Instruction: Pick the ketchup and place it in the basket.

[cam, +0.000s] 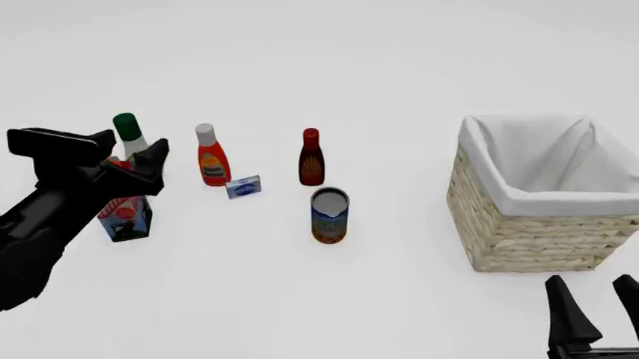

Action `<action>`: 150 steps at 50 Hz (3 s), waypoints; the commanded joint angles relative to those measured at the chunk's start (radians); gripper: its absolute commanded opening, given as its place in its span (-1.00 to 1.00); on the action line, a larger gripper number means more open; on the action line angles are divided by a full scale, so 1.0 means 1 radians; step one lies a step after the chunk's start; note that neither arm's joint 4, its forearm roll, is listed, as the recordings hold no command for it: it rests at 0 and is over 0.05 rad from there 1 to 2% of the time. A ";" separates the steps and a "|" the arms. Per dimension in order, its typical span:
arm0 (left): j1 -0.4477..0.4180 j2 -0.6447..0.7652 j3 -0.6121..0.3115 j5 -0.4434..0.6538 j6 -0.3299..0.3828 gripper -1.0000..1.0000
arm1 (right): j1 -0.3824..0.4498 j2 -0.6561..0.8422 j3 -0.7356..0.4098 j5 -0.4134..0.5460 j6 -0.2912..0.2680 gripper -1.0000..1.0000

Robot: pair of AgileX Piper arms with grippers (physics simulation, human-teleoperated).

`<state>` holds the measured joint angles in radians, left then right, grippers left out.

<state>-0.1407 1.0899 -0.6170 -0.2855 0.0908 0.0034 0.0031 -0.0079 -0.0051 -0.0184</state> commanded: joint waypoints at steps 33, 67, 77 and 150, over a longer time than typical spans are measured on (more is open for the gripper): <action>0.020 0.212 -0.109 -0.101 0.027 1.00 | 0.003 0.003 0.005 -0.003 -0.008 1.00; 0.026 0.386 -0.162 -0.205 0.049 1.00 | 0.004 0.029 0.006 -0.023 -0.008 1.00; 0.023 0.424 -0.192 -0.213 0.051 1.00 | 0.006 0.043 0.006 -0.034 -0.007 1.00; 0.019 0.669 -0.412 -0.244 0.047 1.00 | 0.009 0.135 0.008 -0.099 0.005 1.00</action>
<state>-0.1166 1.7274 -0.9938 -0.5312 0.1361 0.0135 0.1243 -0.0004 -0.0942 -0.0165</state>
